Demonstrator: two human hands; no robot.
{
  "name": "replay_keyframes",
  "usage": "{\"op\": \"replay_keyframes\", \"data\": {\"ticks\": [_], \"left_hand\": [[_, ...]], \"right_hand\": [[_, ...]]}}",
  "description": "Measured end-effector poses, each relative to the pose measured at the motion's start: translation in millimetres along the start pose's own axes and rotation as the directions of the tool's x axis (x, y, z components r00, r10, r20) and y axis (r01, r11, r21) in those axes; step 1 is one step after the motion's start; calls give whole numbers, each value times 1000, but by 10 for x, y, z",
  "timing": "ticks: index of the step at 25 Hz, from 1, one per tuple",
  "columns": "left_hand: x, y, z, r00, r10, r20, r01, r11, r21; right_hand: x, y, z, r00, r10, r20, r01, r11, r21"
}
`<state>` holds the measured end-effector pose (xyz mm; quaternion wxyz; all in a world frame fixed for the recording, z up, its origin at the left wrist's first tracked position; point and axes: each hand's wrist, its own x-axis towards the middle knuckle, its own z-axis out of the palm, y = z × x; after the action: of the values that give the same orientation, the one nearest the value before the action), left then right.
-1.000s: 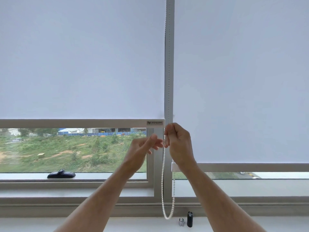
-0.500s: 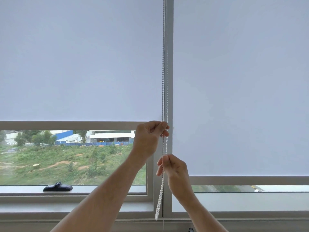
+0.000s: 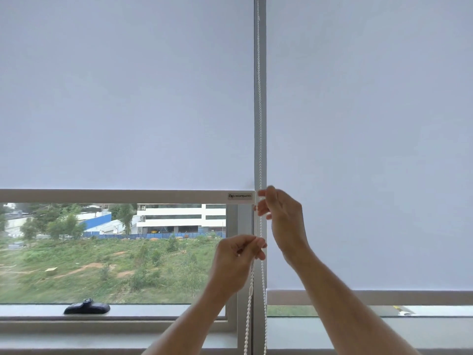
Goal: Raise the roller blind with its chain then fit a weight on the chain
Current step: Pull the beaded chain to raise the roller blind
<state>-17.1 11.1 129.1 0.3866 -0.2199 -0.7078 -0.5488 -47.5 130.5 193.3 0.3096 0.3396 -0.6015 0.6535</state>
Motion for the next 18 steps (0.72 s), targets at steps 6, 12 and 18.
{"op": "replay_keyframes", "data": {"ticks": [6,12,18], "left_hand": [[-107,5,5,999,-34,16,33,999,26],[-77,88,-201,984,27,177,-35,999,40],[352,370,-368,997,51,-65,-50,999,16]], "right_hand": [[394,-387,156,995,-1,95,4,1000,-31],[226,-349,99,999,-50,-12,50,998,-50],[-74,-155,83,999,-51,8,51,993,-105]]}}
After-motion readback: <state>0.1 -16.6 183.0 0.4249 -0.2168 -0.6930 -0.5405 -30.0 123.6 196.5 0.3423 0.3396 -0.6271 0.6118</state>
